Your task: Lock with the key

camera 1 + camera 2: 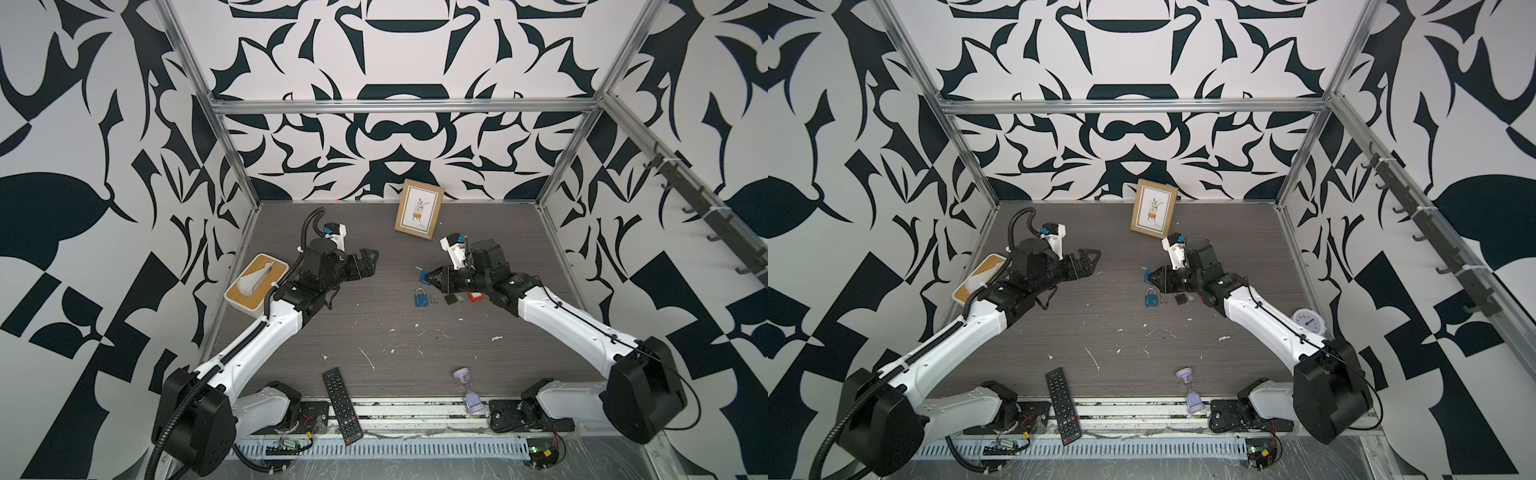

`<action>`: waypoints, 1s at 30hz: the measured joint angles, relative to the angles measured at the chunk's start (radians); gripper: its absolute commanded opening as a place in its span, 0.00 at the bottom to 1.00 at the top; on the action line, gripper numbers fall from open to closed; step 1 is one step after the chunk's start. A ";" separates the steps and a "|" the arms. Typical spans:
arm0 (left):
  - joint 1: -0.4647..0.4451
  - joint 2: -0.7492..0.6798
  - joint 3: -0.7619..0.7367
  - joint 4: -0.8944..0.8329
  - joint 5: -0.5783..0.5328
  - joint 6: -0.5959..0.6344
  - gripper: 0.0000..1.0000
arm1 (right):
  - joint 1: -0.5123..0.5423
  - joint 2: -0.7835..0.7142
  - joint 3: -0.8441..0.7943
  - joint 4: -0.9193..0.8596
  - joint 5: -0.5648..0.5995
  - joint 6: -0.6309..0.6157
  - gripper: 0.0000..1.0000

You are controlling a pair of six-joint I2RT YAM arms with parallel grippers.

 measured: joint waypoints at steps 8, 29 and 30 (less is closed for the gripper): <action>0.000 -0.002 -0.069 0.167 0.274 0.101 0.95 | -0.102 0.085 -0.049 0.187 -0.304 0.269 0.00; -0.001 0.026 -0.141 0.446 0.529 0.075 0.88 | -0.121 0.066 -0.062 0.195 -0.438 0.385 0.00; -0.001 0.027 -0.143 0.451 0.537 0.074 0.88 | -0.121 0.055 -0.062 0.192 -0.443 0.386 0.00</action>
